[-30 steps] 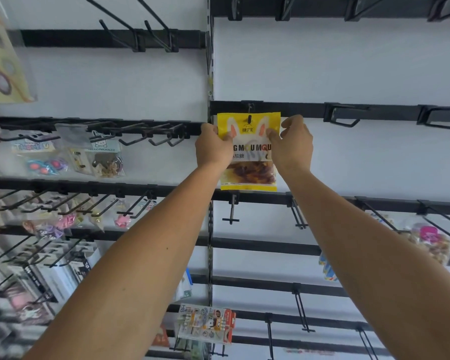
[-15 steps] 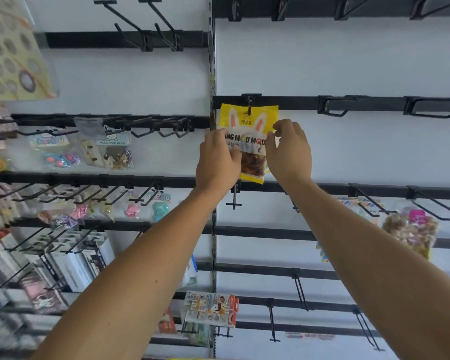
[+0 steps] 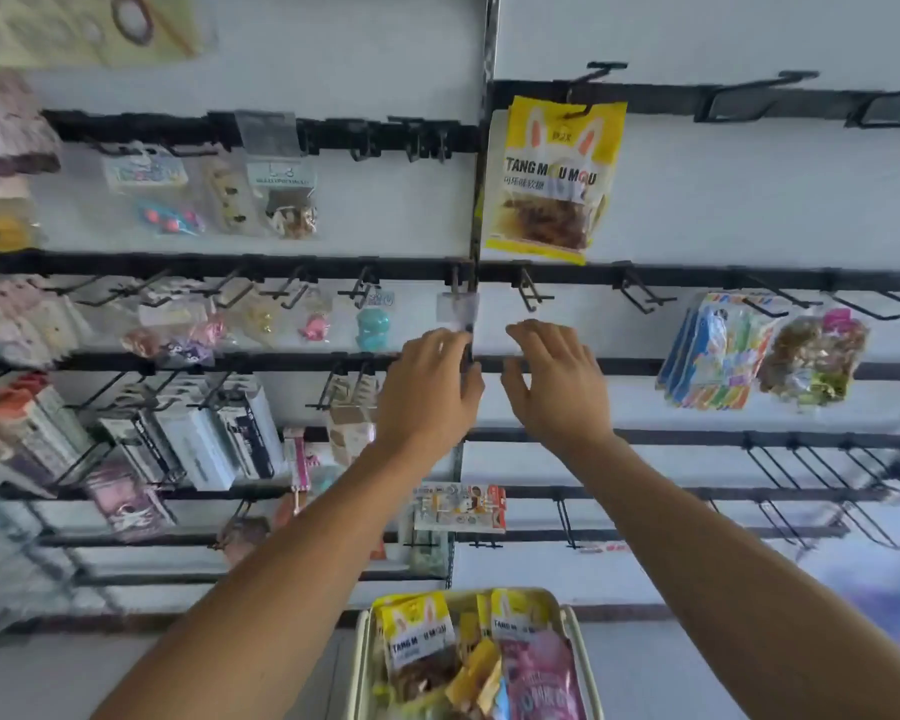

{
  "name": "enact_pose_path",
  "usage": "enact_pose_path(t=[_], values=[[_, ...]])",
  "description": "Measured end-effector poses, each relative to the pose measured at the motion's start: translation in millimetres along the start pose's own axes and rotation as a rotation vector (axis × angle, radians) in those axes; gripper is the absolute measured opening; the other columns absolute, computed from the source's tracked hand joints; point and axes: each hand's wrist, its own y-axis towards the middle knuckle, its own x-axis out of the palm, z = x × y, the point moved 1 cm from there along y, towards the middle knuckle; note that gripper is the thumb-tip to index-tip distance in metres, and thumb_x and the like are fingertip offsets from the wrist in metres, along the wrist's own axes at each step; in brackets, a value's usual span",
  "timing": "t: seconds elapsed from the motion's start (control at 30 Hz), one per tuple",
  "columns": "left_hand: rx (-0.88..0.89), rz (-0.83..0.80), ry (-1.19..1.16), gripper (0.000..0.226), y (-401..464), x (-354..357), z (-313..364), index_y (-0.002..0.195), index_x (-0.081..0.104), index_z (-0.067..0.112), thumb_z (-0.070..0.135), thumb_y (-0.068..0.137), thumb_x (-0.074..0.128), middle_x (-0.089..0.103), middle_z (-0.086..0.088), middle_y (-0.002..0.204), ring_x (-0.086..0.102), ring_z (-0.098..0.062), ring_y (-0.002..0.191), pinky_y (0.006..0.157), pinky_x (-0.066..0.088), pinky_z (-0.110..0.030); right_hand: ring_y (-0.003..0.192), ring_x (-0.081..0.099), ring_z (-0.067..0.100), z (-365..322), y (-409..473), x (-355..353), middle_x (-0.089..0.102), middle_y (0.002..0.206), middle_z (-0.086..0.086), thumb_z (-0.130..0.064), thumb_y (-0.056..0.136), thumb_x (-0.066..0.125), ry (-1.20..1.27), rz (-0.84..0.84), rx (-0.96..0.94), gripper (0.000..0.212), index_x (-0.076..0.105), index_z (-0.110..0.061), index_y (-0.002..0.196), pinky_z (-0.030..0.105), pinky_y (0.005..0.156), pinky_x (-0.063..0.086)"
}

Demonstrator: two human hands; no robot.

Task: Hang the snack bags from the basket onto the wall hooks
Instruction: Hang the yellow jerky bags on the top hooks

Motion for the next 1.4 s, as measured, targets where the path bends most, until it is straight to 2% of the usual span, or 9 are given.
enact_pose_path(t=[0.27,0.43,0.57,0.67,0.9,1.03,1.2,1.3,1.4], values=[[-0.22,-0.26,-0.046,0.037,-111,55,-69,0.133,0.056,0.011,0.029,0.101,0.052,0.06,-0.01,0.13,0.055,-0.03,0.12,0.089,0.05,-0.043,0.109,0.061,0.033,-22,-112,62,0.067,0.12,0.008,-0.025,0.093,0.055,0.03,-0.285,0.063,0.033,0.064,-0.011,0.121,0.046,0.087,0.052],[-0.409,-0.425,-0.081,0.03,-176,114,-96,0.123,0.058,0.01,0.028,0.1,0.052,0.062,-0.011,0.114,0.06,-0.03,0.104,0.074,0.048,-0.039,0.111,0.062,0.034,-10,-181,112,0.066,0.124,0.009,-0.022,0.094,0.057,0.107,-0.519,0.146,0.034,0.062,-0.011,0.125,0.046,0.089,0.052],[-0.647,-0.544,-0.111,0.037,-228,168,-115,0.133,0.055,0.013,0.032,0.101,0.051,0.06,-0.009,0.131,0.057,-0.029,0.119,0.092,0.05,-0.044,0.114,0.06,0.036,6,-235,160,0.064,0.128,0.011,-0.024,0.096,0.055,0.164,-0.724,0.226,0.038,0.058,-0.011,0.132,0.047,0.09,0.05],[-0.794,-0.603,-0.13,0.035,-265,207,-126,0.131,0.056,0.013,0.03,0.101,0.053,0.061,-0.008,0.13,0.059,-0.028,0.117,0.092,0.051,-0.044,0.113,0.06,0.035,17,-272,196,0.063,0.128,0.011,-0.024,0.097,0.052,0.205,-0.84,0.264,0.04,0.055,-0.012,0.135,0.044,0.085,0.051],[-0.978,-0.628,-0.194,0.04,-324,288,-158,0.135,0.055,0.006,0.027,0.101,0.054,0.061,-0.014,0.133,0.059,-0.027,0.122,0.097,0.048,-0.037,0.118,0.057,0.037,31,-326,283,0.057,0.135,0.014,-0.026,0.101,0.047,0.287,-1.054,0.388,0.044,0.045,-0.012,0.142,0.04,0.086,0.048],[-1.09,-0.621,-0.202,0.035,-349,332,-186,0.123,0.057,0.004,0.028,0.098,0.057,0.065,-0.019,0.117,0.065,-0.034,0.107,0.086,0.054,-0.044,0.122,0.054,0.037,25,-352,329,0.055,0.138,0.015,-0.028,0.101,0.047,0.305,-1.159,0.418,0.046,0.042,-0.013,0.145,0.043,0.09,0.048],[-1.125,-0.551,-0.259,0.05,-365,367,-205,0.145,0.042,0.012,0.024,0.099,0.058,0.052,-0.009,0.142,0.053,-0.023,0.128,0.098,0.039,-0.024,0.134,0.045,0.035,20,-371,378,0.045,0.15,0.013,-0.033,0.102,0.046,0.28,-1.233,0.484,0.058,0.028,-0.012,0.154,0.044,0.096,0.046],[-1.112,-0.485,-0.274,0.052,-370,382,-211,0.147,0.042,0.015,0.022,0.099,0.059,0.053,-0.007,0.144,0.05,-0.022,0.131,0.105,0.041,-0.029,0.116,0.058,0.037,19,-381,399,0.054,0.138,0.016,-0.034,0.103,0.044,0.246,-1.278,0.563,0.062,0.019,-0.012,0.155,0.04,0.08,0.049],[-1.163,-0.406,-0.256,0.037,-375,394,-218,0.131,0.056,0.017,0.023,0.096,0.062,0.062,-0.004,0.131,0.058,-0.023,0.122,0.102,0.051,-0.042,0.094,0.064,0.036,15,-390,410,0.064,0.116,0.017,-0.033,0.102,0.044,0.279,-1.271,0.681,0.058,0.026,-0.009,0.152,0.041,0.074,0.053]])
